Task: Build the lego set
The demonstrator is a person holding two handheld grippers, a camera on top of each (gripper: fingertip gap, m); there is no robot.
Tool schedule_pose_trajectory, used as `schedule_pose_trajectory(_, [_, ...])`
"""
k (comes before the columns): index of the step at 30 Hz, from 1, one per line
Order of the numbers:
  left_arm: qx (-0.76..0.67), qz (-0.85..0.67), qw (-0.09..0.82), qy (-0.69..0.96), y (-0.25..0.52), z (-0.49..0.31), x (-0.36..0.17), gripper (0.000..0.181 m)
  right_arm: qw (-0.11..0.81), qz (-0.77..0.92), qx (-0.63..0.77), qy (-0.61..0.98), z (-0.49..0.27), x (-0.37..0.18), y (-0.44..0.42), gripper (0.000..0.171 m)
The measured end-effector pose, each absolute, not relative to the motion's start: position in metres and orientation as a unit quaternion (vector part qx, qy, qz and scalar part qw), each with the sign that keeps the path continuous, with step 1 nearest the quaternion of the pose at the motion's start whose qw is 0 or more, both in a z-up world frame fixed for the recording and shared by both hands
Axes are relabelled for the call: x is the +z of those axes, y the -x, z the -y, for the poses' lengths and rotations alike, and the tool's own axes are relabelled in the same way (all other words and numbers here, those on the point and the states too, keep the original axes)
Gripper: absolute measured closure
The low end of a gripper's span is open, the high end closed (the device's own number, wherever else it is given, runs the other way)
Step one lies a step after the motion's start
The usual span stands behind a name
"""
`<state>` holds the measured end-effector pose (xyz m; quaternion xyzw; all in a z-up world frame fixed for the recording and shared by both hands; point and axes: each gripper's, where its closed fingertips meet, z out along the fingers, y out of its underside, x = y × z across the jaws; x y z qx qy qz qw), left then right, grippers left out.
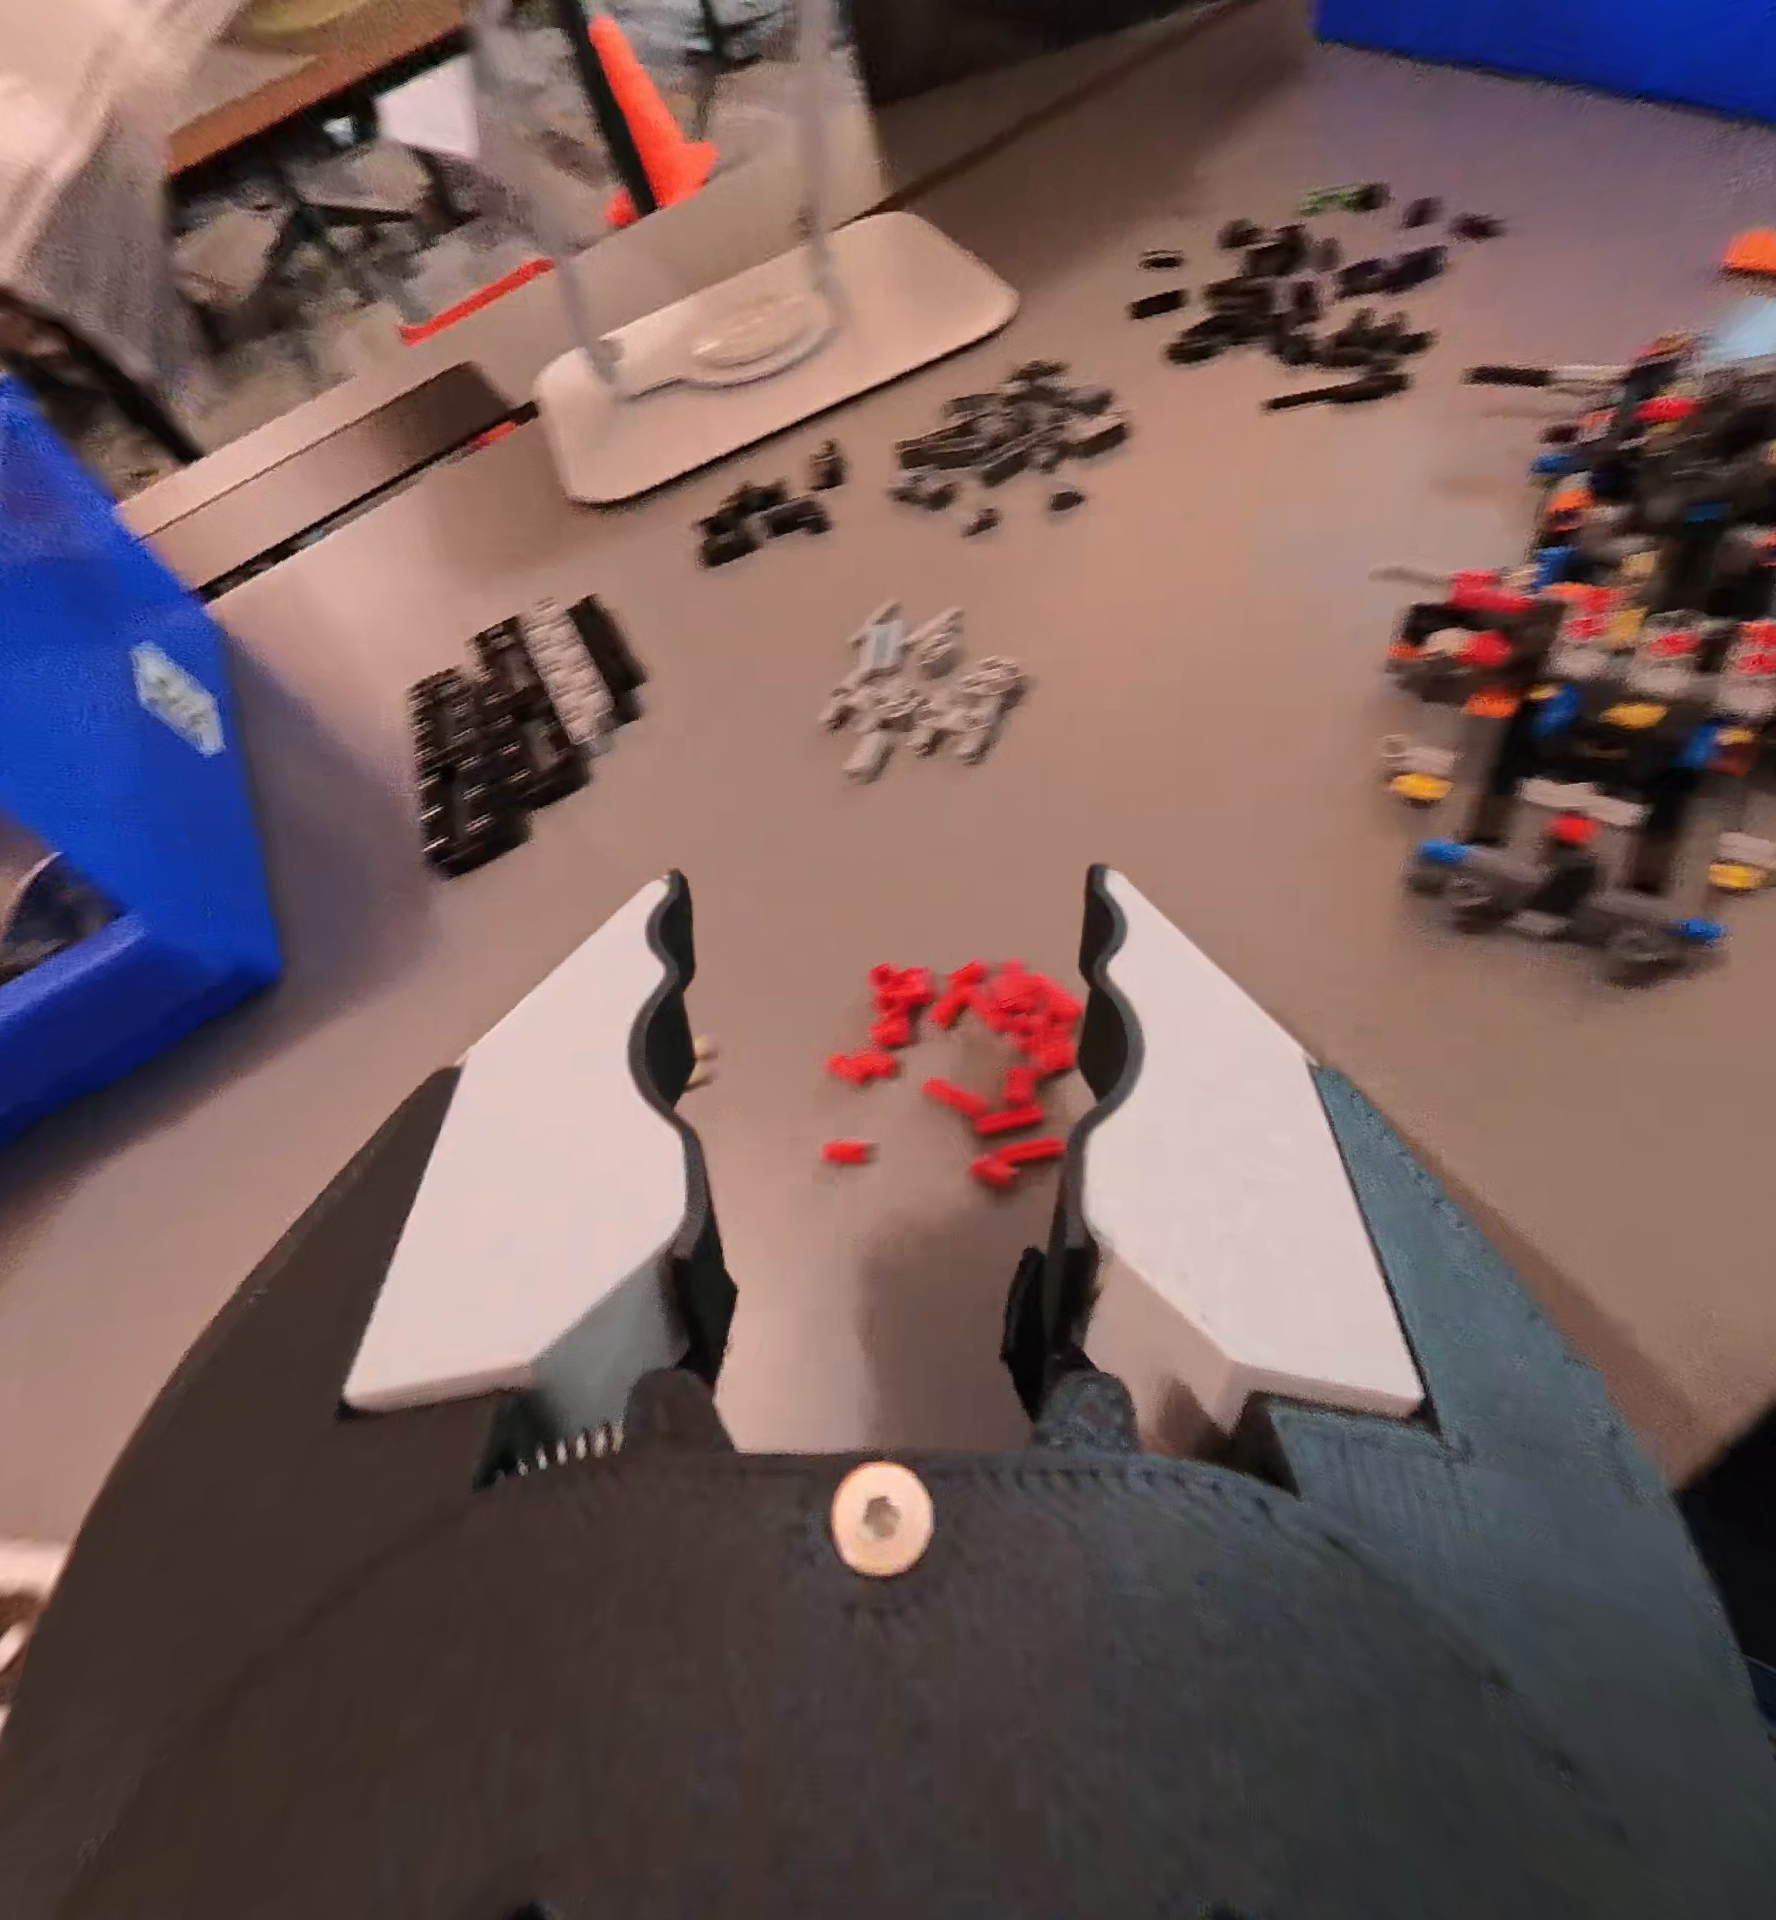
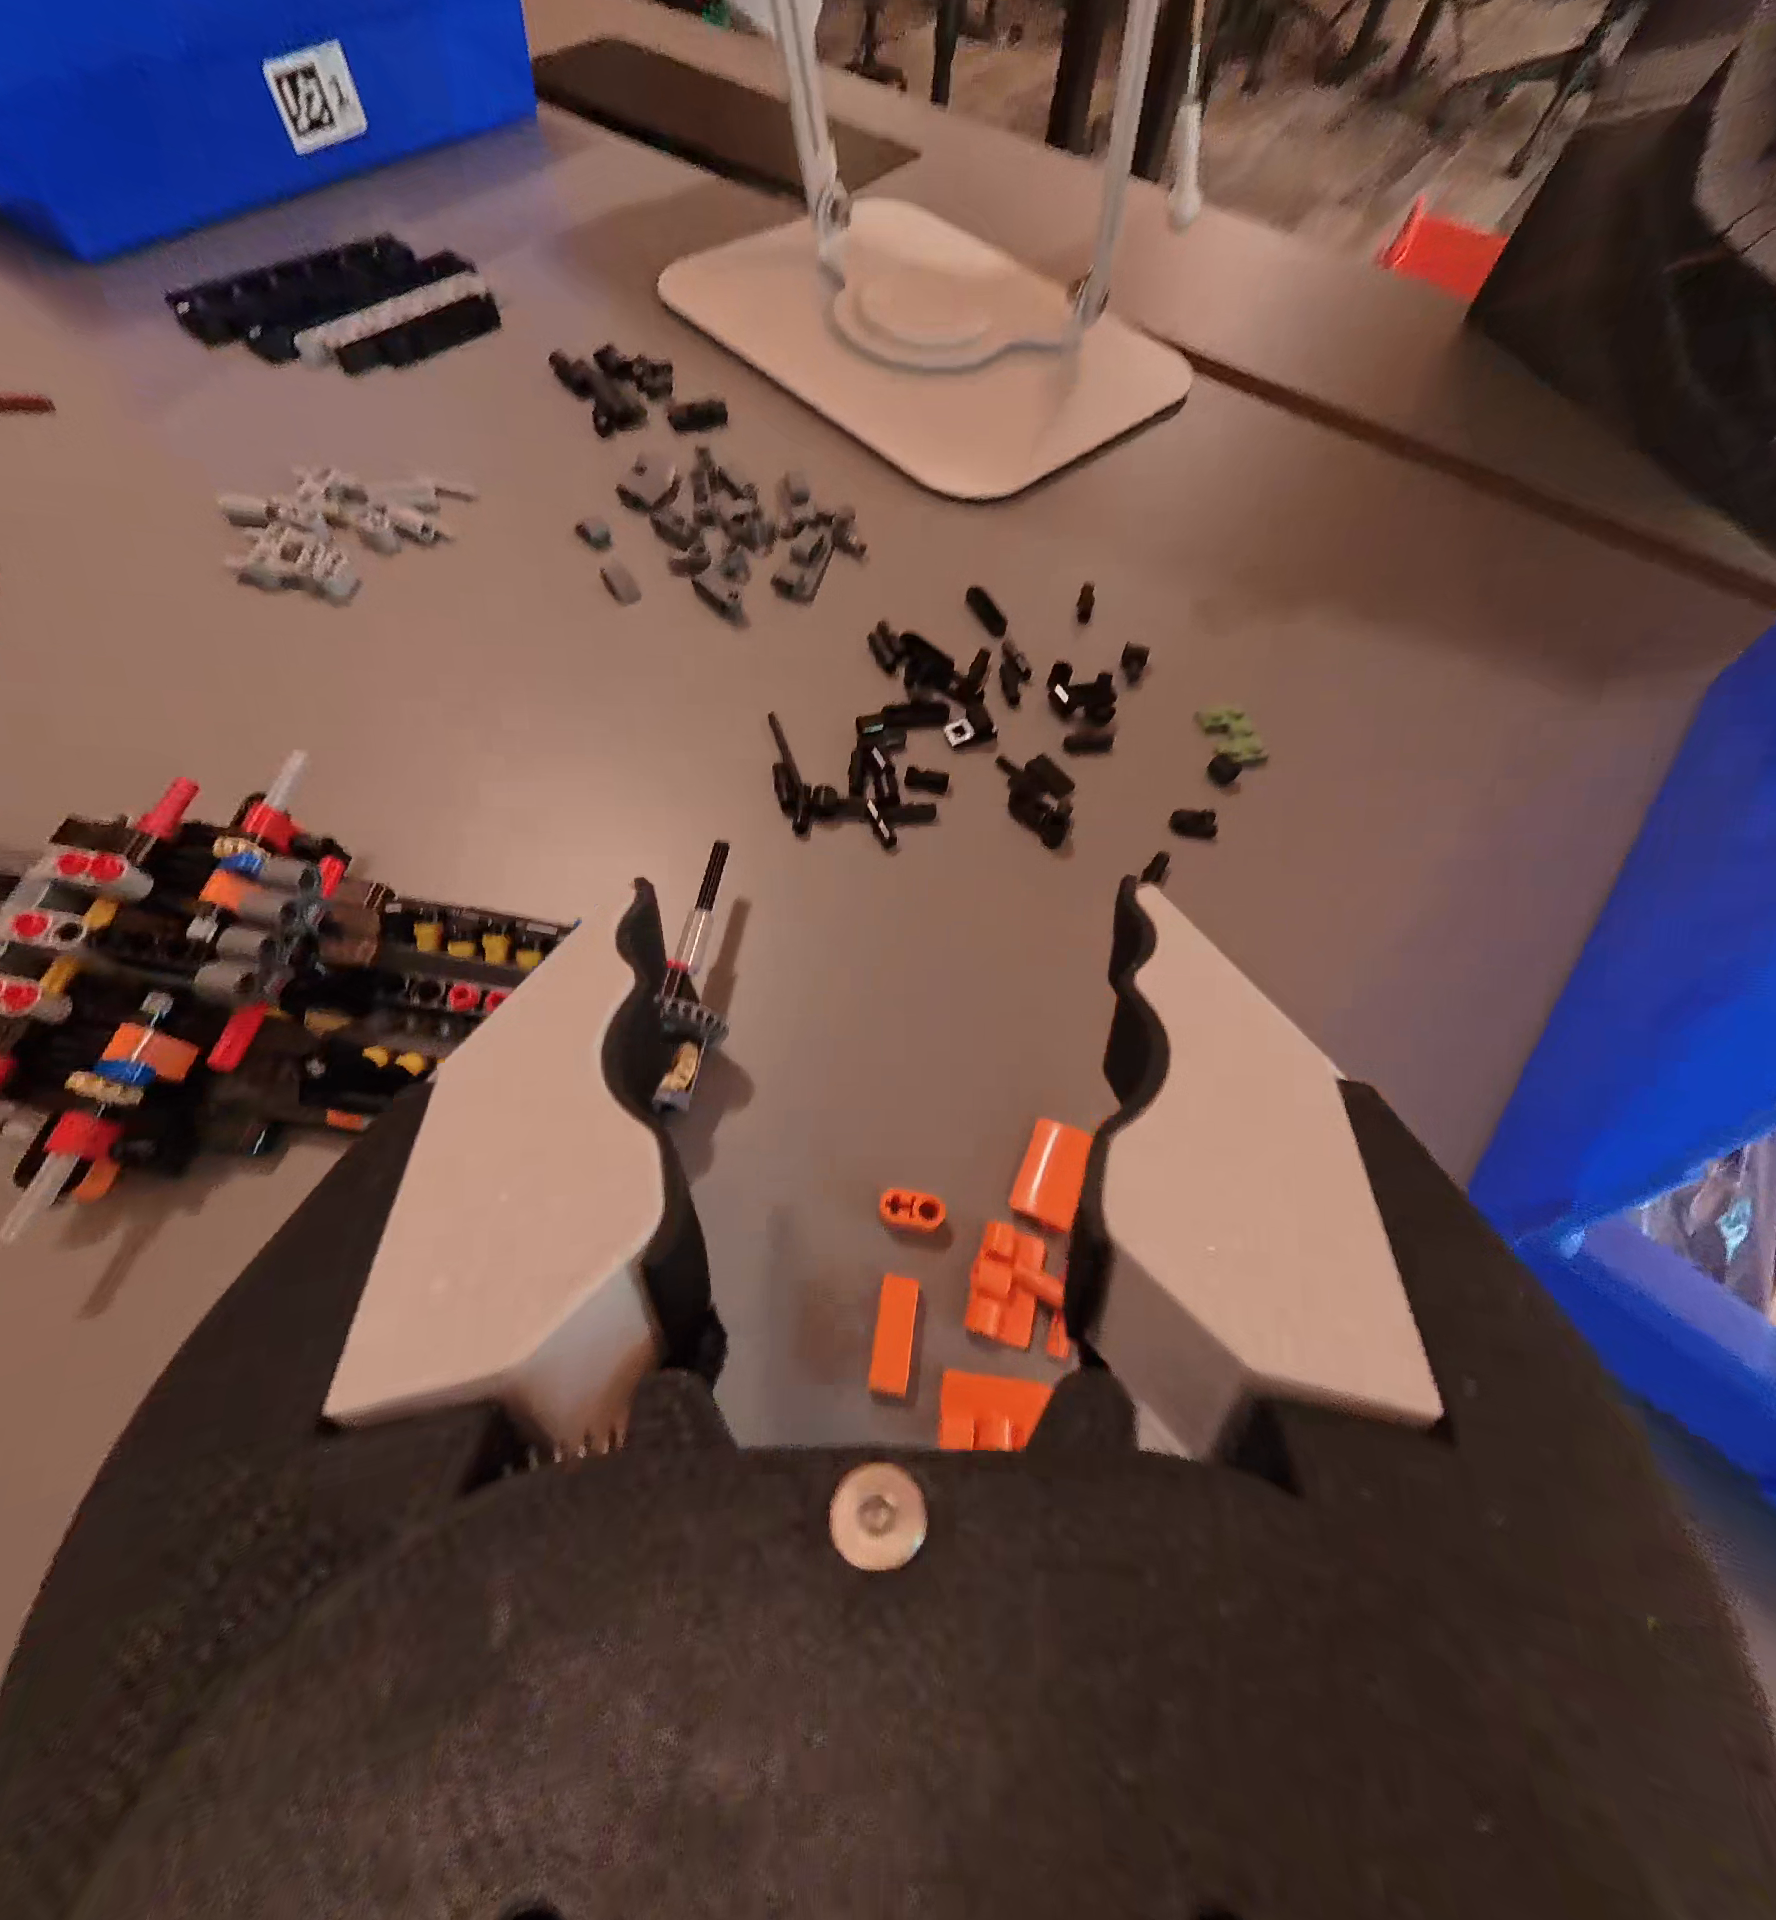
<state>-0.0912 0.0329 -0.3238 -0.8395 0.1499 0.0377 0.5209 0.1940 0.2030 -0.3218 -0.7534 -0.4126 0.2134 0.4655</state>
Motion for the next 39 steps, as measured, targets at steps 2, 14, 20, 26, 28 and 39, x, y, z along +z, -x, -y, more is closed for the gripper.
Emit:
schedule_pose_trajectory(2, [0.063,-0.122,0.523,0.841,0.118,-0.029,-0.328,0.111,0.476,0.402,0.218,0.751,-0.208,-0.318,-0.191,0.087])
schedule_pose_trajectory(14, [0.065,-0.067,0.518,0.850,0.154,-0.010,-0.347,0.120,0.483,0.413,0.231,0.737,-0.220,-0.320,-0.150,0.092])
schedule_pose_trajectory(20, [0.088,-0.084,0.506,0.854,0.150,-0.005,-0.351,0.119,0.481,0.422,0.241,0.729,-0.219,-0.320,-0.132,0.092])
schedule_pose_trajectory(26, [0.085,-0.074,0.502,0.857,0.153,-0.003,-0.353,0.119,0.484,0.429,0.240,0.724,-0.216,-0.318,-0.128,0.091])
schedule_pose_trajectory(28, [0.082,-0.072,0.503,0.857,0.153,-0.003,-0.352,0.119,0.487,0.426,0.241,0.724,-0.216,-0.315,-0.130,0.092])
schedule_pose_trajectory(39, [0.051,-0.045,0.522,0.850,0.159,-0.009,-0.345,0.144,0.476,0.448,0.239,0.718,-0.204,-0.317,-0.141,0.139])
